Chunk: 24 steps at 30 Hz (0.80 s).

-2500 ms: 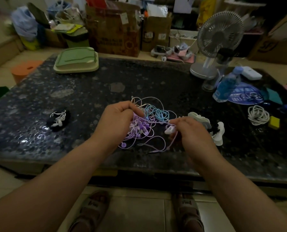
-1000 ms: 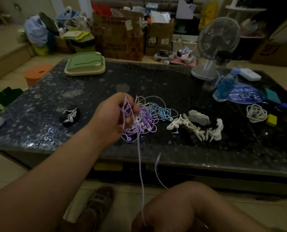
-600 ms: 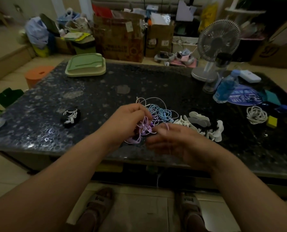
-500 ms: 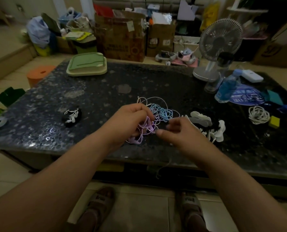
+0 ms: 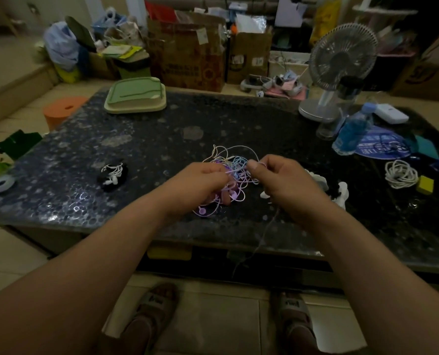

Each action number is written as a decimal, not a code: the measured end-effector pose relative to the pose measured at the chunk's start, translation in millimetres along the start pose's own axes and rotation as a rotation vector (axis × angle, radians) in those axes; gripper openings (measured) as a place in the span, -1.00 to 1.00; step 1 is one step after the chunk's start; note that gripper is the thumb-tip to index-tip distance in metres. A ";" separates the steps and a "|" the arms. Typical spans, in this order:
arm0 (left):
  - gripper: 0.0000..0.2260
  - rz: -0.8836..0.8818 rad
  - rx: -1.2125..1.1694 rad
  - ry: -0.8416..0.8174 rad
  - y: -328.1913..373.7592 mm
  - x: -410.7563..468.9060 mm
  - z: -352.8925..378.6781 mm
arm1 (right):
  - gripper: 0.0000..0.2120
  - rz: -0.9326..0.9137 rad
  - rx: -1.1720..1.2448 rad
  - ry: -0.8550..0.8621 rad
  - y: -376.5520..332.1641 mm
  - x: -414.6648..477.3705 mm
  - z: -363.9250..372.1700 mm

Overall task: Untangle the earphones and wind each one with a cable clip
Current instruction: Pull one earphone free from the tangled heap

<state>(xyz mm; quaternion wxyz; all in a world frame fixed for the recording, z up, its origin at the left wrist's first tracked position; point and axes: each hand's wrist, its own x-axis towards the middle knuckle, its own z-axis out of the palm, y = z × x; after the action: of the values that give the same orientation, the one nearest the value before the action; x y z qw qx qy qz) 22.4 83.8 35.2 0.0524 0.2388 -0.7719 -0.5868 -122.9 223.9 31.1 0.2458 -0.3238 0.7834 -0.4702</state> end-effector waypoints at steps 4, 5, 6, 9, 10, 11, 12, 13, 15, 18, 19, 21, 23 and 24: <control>-0.62 -0.067 -0.159 -0.026 2.7 0.2 1.1 | -0.62 0.017 0.105 -0.089 2.0 5.1 -1.7; -0.63 -0.056 -0.190 -0.023 3.2 0.7 1.8 | -0.62 0.026 0.152 -0.113 1.8 5.2 -2.3; -0.66 -0.029 -0.189 -0.015 1.8 2.3 1.9 | -0.63 0.035 0.205 -0.126 1.4 5.3 -3.1; -0.80 0.042 -0.078 0.025 -3.2 6.1 1.4 | -0.63 0.068 0.318 -0.100 -1.2 5.1 -8.4; -0.84 0.055 -0.063 0.032 -5.2 6.7 1.1 | -0.61 0.078 0.322 -0.066 -1.5 5.7 -10.6; -0.85 0.065 -0.055 0.041 -8.8 7.2 0.5 | -0.58 0.086 0.333 -0.029 -1.5 5.6 -12.2; -0.85 0.074 -0.038 0.046 -12.9 8.2 -0.4 | -0.57 0.092 0.356 0.002 -1.2 6.0 -13.7; -0.86 0.086 -0.015 0.049 -16.1 8.6 -1.4 | -0.58 0.097 0.385 0.026 -0.8 6.5 -14.5; -0.93 0.101 0.031 0.045 -21.8 11.3 -2.7 | -0.67 0.084 0.411 0.050 0.4 7.0 -15.3; -0.72 0.124 0.088 0.068 -21.6 16.0 -2.9 | -0.68 0.106 0.305 0.065 3.6 10.4 -14.5; -0.66 0.130 0.105 0.093 -19.6 17.4 -2.1 | -0.62 0.141 0.227 0.045 3.6 11.2 -14.3; -0.59 0.136 0.182 0.128 -19.5 20.4 -0.4 | -0.54 0.218 0.124 -0.092 3.2 9.9 -12.5; -0.57 0.145 0.277 0.113 -21.4 24.8 2.1 | -0.50 0.231 0.078 -0.270 4.3 7.0 -9.5; -0.58 0.146 0.318 0.104 -23.5 27.2 2.7 | -0.51 0.203 0.022 -0.330 5.4 5.5 -8.1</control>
<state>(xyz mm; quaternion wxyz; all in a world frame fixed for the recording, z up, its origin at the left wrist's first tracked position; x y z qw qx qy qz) 4.7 69.8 7.0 0.0963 0.2173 -0.8666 -0.4388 -133.7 226.4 29.4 0.4206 -0.3130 0.7560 -0.3919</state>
